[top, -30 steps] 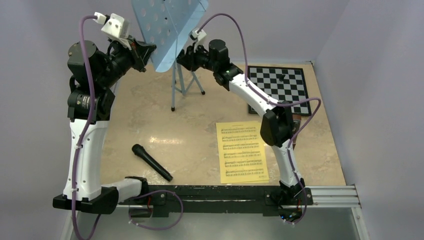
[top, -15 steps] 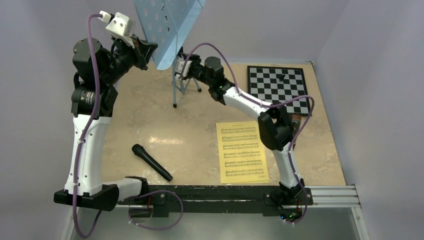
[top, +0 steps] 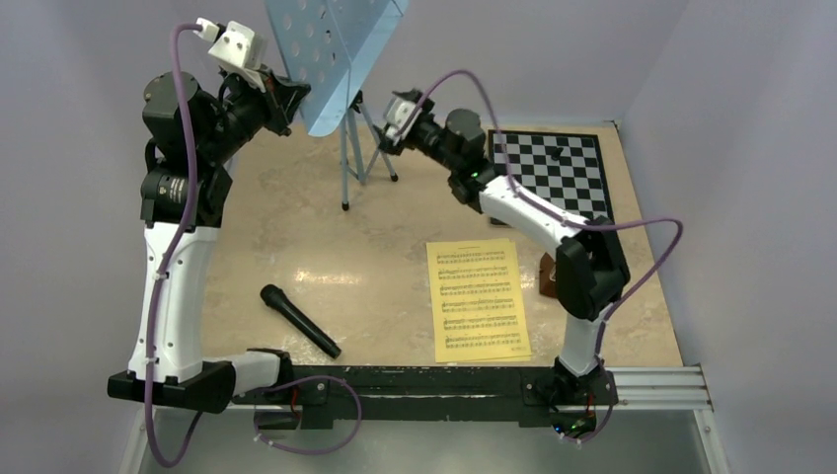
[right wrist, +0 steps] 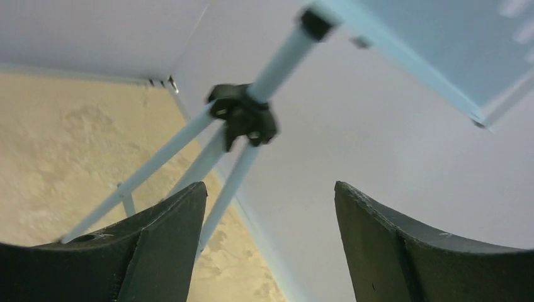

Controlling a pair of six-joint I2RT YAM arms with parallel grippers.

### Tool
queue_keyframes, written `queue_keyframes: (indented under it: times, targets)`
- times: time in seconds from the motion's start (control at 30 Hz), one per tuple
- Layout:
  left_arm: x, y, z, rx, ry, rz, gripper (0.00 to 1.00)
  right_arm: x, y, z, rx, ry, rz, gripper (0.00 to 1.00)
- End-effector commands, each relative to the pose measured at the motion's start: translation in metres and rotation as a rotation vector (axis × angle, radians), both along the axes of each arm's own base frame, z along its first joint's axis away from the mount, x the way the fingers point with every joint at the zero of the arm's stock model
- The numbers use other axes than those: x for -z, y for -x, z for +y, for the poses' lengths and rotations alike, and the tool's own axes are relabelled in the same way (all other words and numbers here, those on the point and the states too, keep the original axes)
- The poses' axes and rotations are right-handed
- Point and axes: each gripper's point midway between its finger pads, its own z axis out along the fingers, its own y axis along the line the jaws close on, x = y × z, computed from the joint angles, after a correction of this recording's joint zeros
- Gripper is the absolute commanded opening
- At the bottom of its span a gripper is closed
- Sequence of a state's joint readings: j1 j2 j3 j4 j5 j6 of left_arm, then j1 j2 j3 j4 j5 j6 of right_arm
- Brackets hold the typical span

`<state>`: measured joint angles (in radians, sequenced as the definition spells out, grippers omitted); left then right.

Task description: Pack up the instrument practice props

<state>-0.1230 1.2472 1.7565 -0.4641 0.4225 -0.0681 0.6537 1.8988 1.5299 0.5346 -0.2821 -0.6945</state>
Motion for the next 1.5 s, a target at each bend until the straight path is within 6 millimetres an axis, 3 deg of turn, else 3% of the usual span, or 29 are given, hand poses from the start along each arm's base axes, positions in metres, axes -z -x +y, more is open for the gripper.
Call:
queue_keyframes:
  times: [0.0, 0.13, 0.2, 0.3, 0.37, 0.43, 0.57, 0.67, 0.83, 1.03, 1.23, 1.37, 1.47]
  targets:
    - [0.027, -0.007, -0.006, 0.041, -0.005, 0.123, 0.00, -0.036, -0.010, -0.045, -0.002, -0.304, 0.477, 0.77]
    - [0.018, -0.006, -0.009, 0.066, -0.014, 0.097, 0.00, -0.047, -0.003, -0.064, -0.084, -0.394, 0.681, 0.78]
    - [0.017, -0.006, -0.009, 0.082, -0.020, 0.090, 0.00, -0.071, -0.001, -0.078, -0.082, -0.429, 0.677, 0.80]
    - [0.018, -0.005, -0.006, 0.119, -0.029, 0.079, 0.00, -0.118, -0.021, -0.107, -0.082, -0.548, 0.706, 0.81]
    - [0.013, -0.006, 0.001, 0.135, -0.013, 0.058, 0.00, -0.152, -0.036, -0.122, -0.090, -0.590, 0.694, 0.81]
    - [0.002, -0.001, 0.006, 0.174, -0.003, 0.009, 0.00, -0.174, -0.042, -0.128, -0.084, -0.557, 0.625, 0.82]
    - [-0.028, 0.011, 0.007, 0.249, -0.001, -0.095, 0.00, -0.201, -0.039, -0.133, -0.093, -0.548, 0.493, 0.90]
    - [-0.032, 0.021, 0.002, 0.342, 0.009, -0.080, 0.00, -0.220, -0.038, -0.139, -0.092, -0.562, 0.429, 0.94]
    - [-0.032, 0.027, 0.011, 0.384, 0.022, -0.066, 0.00, -0.226, -0.039, -0.140, -0.096, -0.569, 0.401, 0.95]
    - [-0.055, 0.025, 0.032, 0.412, 0.027, -0.062, 0.00, -0.224, -0.049, -0.147, -0.051, -0.603, 0.404, 0.98]
    - [-0.085, 0.027, 0.037, 0.443, -0.014, -0.122, 0.00, -0.231, -0.054, -0.150, -0.047, -0.597, 0.355, 0.99]
    - [-0.099, 0.034, 0.047, 0.439, -0.058, -0.162, 0.00, -0.219, -0.058, -0.150, -0.045, -0.586, 0.392, 0.99]
    - [-0.093, 0.037, 0.054, 0.456, -0.075, -0.145, 0.00, -0.205, -0.061, -0.145, -0.063, -0.568, 0.436, 0.99]
